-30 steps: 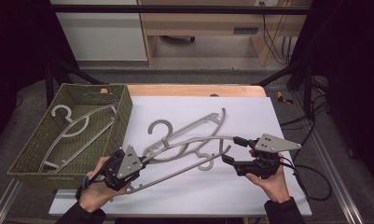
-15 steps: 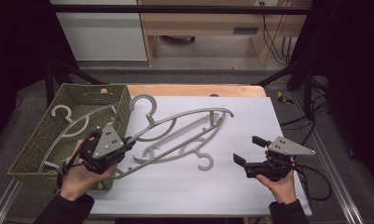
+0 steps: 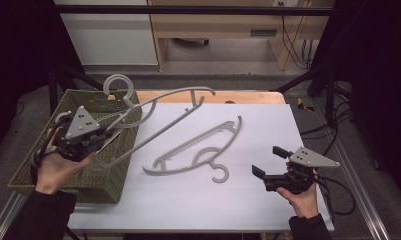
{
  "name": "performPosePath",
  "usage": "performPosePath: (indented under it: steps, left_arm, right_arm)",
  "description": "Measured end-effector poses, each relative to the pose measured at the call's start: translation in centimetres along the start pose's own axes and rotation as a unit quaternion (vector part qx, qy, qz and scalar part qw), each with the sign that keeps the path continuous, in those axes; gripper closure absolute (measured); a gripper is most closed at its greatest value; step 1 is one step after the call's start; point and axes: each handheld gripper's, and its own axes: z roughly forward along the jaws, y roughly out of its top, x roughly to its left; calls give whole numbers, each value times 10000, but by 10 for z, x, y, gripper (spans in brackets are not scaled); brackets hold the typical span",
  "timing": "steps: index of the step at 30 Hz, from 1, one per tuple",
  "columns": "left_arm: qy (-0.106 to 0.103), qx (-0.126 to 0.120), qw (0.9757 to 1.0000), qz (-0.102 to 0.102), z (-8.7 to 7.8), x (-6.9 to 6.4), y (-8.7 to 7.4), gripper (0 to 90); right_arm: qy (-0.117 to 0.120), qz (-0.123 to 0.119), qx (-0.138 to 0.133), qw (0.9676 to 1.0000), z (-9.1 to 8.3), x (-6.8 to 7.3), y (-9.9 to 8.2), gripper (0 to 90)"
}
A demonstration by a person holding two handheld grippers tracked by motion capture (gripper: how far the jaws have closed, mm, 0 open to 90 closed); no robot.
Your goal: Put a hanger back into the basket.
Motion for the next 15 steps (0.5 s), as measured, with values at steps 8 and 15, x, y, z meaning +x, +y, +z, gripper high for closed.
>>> performPosePath:
  steps: [8,15]
  left_arm:
    - [338,53,9989,-311,2,38,-19,821]
    - [563,177,9970,-510,6,62,-46,821]
  right_arm:
    - [-41,-11,47,10000,2,0,-1,40]
    - [-64,-40,131,9999,4,0,-3,43]
